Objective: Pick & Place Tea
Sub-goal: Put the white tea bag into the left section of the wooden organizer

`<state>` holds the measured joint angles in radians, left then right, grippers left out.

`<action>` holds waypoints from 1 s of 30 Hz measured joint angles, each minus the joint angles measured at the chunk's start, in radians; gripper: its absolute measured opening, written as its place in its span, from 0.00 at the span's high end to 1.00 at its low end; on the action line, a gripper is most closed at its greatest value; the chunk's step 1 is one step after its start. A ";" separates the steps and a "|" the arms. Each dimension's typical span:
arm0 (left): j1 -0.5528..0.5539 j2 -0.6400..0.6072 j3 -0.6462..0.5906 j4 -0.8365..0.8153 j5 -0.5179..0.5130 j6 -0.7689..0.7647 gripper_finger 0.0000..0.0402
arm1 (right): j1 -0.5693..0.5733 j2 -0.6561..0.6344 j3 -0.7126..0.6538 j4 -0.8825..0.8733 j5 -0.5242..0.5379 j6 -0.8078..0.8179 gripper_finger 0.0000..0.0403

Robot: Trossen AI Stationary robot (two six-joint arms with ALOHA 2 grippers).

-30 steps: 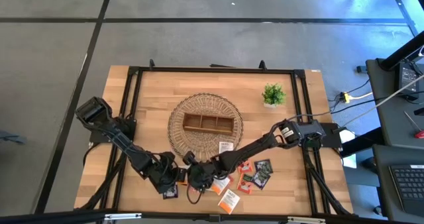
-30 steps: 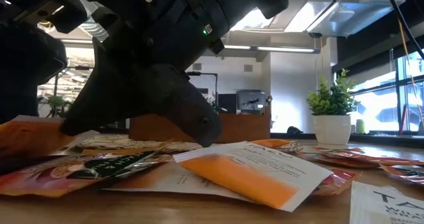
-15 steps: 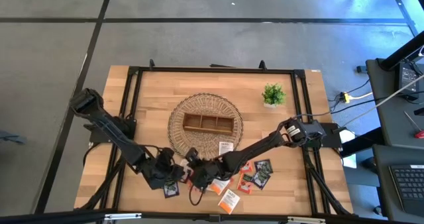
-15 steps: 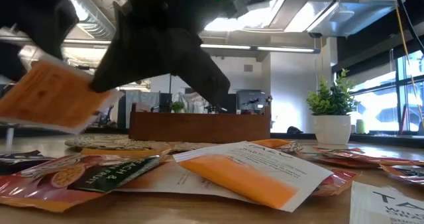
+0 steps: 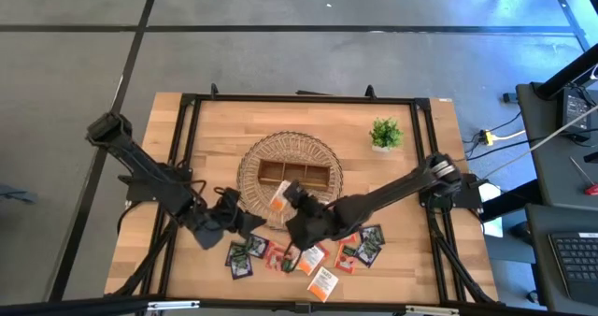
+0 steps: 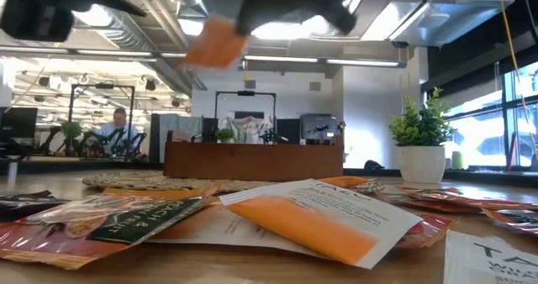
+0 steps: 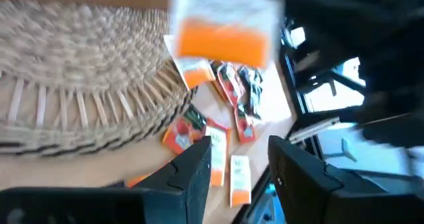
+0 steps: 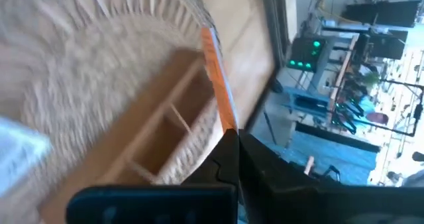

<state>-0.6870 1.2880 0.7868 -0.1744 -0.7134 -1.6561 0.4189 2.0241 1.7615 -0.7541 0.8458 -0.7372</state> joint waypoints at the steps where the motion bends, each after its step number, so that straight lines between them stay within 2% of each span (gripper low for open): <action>1: 0.015 0.000 0.000 0.006 0.011 0.002 0.64 | 0.003 -0.023 0.000 -0.023 0.003 0.000 0.99; 4: 0.079 0.000 0.000 0.048 0.127 0.022 0.64 | 0.019 -0.085 0.000 -0.111 0.010 -0.011 0.99; 6: 0.132 0.000 0.000 0.107 0.226 0.087 0.64 | 0.035 -0.120 0.000 -0.200 0.061 -0.076 0.99; 11: 0.286 -0.001 0.000 0.387 0.485 0.318 0.64 | 0.088 -0.203 0.000 -0.312 0.265 -0.237 0.99; 17: 0.495 -0.001 0.002 0.692 0.755 0.560 0.64 | 0.157 -0.303 0.000 -0.334 0.340 -0.236 0.99; 20: 0.599 -0.001 0.002 0.725 0.846 0.599 0.64 | 0.181 -0.320 0.000 -0.333 0.342 -0.237 0.99; 24: 0.722 -0.001 0.002 0.673 0.963 0.591 0.64 | 0.195 -0.320 0.000 -0.332 0.342 -0.238 0.99; 30: 0.806 0.004 0.002 0.635 1.029 0.590 0.64 | 0.195 -0.309 -0.001 -0.274 0.315 -0.236 0.99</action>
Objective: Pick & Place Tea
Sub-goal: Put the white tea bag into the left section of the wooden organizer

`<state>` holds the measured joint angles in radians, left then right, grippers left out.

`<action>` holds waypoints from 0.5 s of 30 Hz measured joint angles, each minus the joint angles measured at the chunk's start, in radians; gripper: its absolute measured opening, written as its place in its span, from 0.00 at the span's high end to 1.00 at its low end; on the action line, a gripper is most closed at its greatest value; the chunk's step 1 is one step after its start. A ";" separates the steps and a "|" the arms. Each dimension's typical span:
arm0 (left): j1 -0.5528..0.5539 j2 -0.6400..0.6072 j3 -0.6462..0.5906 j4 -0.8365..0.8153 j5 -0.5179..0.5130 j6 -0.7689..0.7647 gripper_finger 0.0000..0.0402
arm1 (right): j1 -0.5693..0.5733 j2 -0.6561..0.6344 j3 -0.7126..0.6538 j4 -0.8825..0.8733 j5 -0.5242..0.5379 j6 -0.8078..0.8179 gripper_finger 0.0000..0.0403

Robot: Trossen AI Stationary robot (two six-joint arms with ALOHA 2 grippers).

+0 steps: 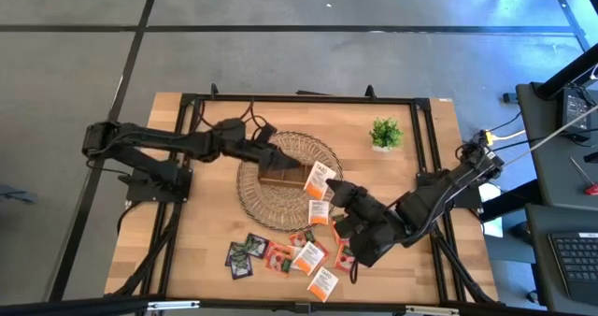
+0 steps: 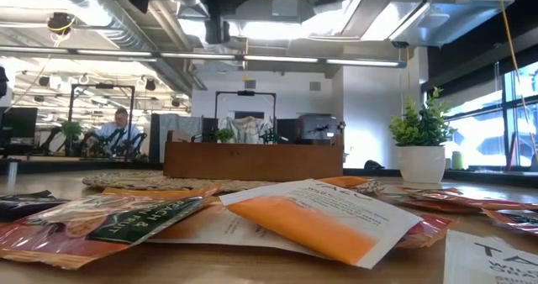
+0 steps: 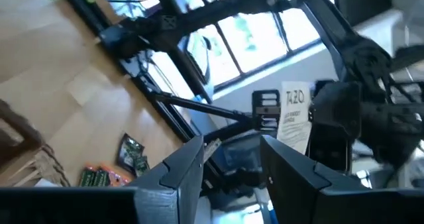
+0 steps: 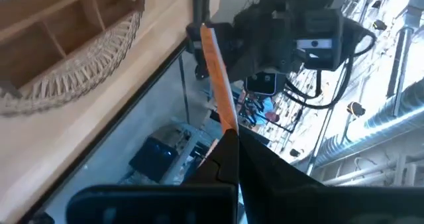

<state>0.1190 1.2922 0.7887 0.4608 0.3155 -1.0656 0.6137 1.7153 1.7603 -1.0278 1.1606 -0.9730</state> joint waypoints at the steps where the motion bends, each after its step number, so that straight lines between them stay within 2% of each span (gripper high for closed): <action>1: 0.002 0.000 0.000 0.007 0.010 0.009 0.64 | -0.002 0.000 0.000 0.010 -0.010 0.002 0.99; 3: 0.002 0.000 0.000 0.030 0.030 0.021 0.64 | -0.006 0.001 0.000 0.045 -0.053 0.003 0.99; 5: 0.003 0.000 0.000 0.068 0.091 0.033 0.64 | -0.015 0.001 0.000 0.094 -0.143 0.002 0.99; 7: 0.014 0.000 0.000 0.084 0.194 0.039 0.64 | -0.027 0.001 0.000 0.144 -0.245 -0.006 0.99; 9: 0.030 0.000 0.000 0.090 0.336 0.037 0.64 | -0.037 0.001 0.000 0.200 -0.297 -0.040 0.99; 11: 0.039 0.000 0.000 0.086 0.430 0.035 0.64 | -0.048 0.001 0.000 0.267 -0.333 -0.084 0.99; 15: 0.039 0.000 0.000 0.086 0.506 0.083 0.64 | -0.067 0.001 0.000 0.377 -0.472 -0.146 0.98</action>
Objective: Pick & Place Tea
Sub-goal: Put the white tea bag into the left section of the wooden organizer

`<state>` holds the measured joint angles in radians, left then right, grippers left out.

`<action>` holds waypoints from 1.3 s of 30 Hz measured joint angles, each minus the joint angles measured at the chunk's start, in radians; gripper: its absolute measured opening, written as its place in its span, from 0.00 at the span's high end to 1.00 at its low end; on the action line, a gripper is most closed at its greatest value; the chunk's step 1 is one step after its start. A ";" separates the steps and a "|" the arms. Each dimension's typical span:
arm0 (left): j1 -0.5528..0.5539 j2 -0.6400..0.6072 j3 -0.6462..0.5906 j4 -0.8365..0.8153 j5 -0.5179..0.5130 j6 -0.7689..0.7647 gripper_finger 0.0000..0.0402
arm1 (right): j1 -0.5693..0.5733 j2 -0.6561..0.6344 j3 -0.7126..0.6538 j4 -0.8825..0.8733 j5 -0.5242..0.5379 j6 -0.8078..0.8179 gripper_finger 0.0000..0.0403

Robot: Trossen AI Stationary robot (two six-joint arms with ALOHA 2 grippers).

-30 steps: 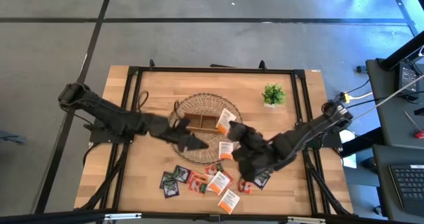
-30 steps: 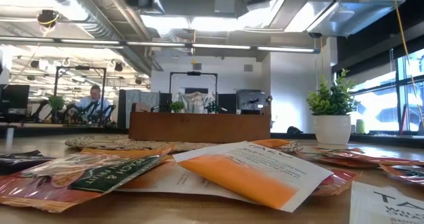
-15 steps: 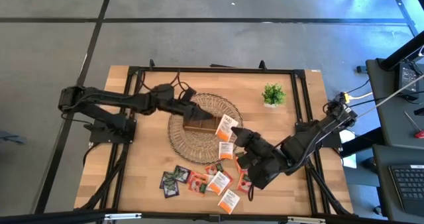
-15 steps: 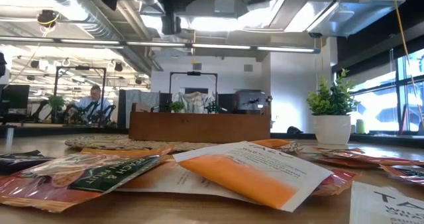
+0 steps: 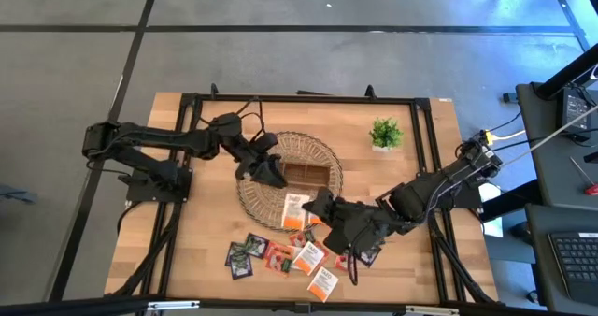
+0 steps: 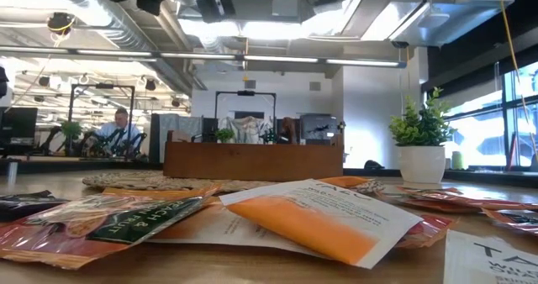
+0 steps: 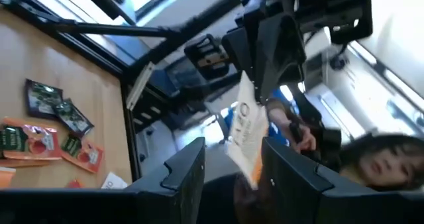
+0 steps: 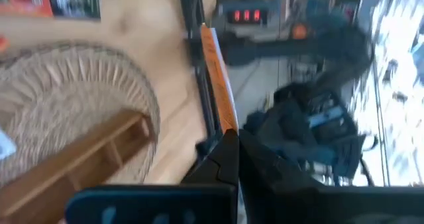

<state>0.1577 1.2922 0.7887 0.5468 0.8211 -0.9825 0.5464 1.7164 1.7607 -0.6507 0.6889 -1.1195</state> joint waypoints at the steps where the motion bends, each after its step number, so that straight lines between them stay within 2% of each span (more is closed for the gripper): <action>1: 0.000 0.000 0.000 0.001 0.010 0.012 0.64 | -0.005 0.000 0.000 0.013 -0.024 -0.017 0.98; 12: 0.000 0.000 0.000 0.003 0.016 -0.023 0.64 | -0.079 0.000 0.000 0.061 -0.226 -0.118 0.98; 18: -0.007 0.000 0.000 0.003 0.016 -0.051 0.64 | -0.125 0.000 0.000 0.064 -0.256 -0.120 0.98; 26: -0.030 0.000 0.000 0.003 0.088 -0.024 0.64 | -0.172 0.000 0.000 0.057 -0.311 -0.120 0.98; 33: -0.034 0.000 0.000 0.003 0.089 -0.009 0.64 | -0.196 0.000 0.000 0.049 -0.400 -0.128 0.98; 39: -0.034 0.000 0.000 0.003 0.089 0.009 0.65 | -0.199 0.000 0.000 0.045 -0.398 -0.148 0.98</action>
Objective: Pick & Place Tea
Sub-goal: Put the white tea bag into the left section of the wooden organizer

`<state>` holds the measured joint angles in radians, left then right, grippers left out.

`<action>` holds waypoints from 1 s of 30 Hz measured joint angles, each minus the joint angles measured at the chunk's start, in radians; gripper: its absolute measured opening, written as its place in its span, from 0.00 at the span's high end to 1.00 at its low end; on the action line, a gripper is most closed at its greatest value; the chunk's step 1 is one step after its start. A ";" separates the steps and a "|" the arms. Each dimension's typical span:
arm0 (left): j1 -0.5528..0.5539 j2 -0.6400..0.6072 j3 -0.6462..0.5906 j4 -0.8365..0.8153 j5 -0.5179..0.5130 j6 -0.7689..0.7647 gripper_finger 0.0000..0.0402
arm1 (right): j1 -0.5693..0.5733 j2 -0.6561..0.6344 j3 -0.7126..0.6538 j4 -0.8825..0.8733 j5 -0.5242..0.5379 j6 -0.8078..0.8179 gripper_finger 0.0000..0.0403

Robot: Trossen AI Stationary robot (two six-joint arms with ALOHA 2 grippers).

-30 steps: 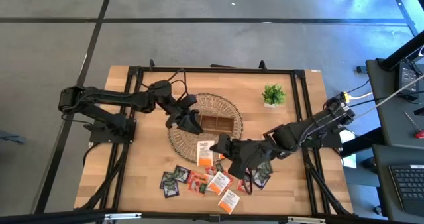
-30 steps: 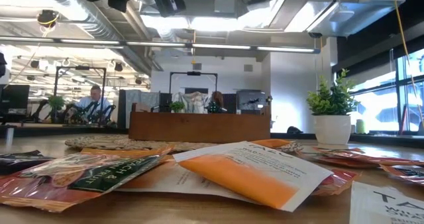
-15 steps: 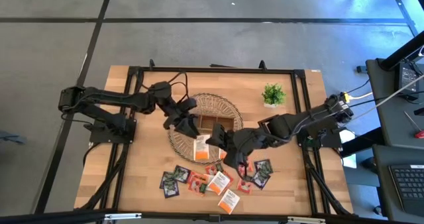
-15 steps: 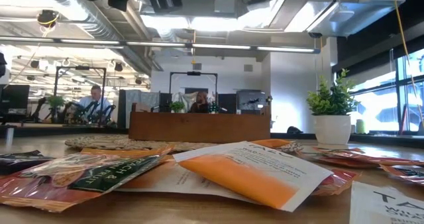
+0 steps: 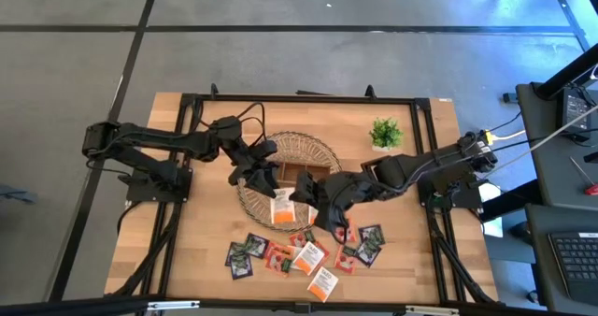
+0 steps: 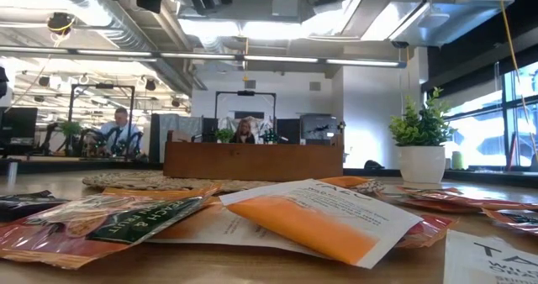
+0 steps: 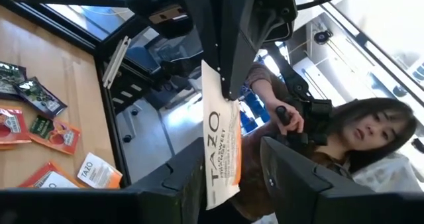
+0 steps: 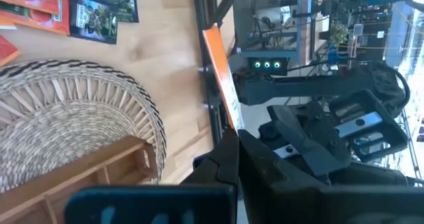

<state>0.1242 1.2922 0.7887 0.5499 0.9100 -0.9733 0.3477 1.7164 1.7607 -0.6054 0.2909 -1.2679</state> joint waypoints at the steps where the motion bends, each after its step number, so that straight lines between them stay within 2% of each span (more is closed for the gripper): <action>1: 0.000 0.000 0.000 0.000 0.000 0.000 0.66 | -0.002 0.000 0.000 -0.002 0.000 0.000 0.98; 25: 0.002 0.000 0.000 -0.001 0.000 0.031 0.97 | -0.010 0.000 0.000 -0.004 -0.005 0.008 0.98; 30: 0.002 0.001 0.000 -0.002 -0.002 0.053 0.99 | -0.011 0.000 0.000 -0.017 -0.026 0.077 0.96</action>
<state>0.1261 1.2930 0.7883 0.5480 0.9075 -0.9207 0.3370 1.7164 1.7611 -0.6222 0.2650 -1.1907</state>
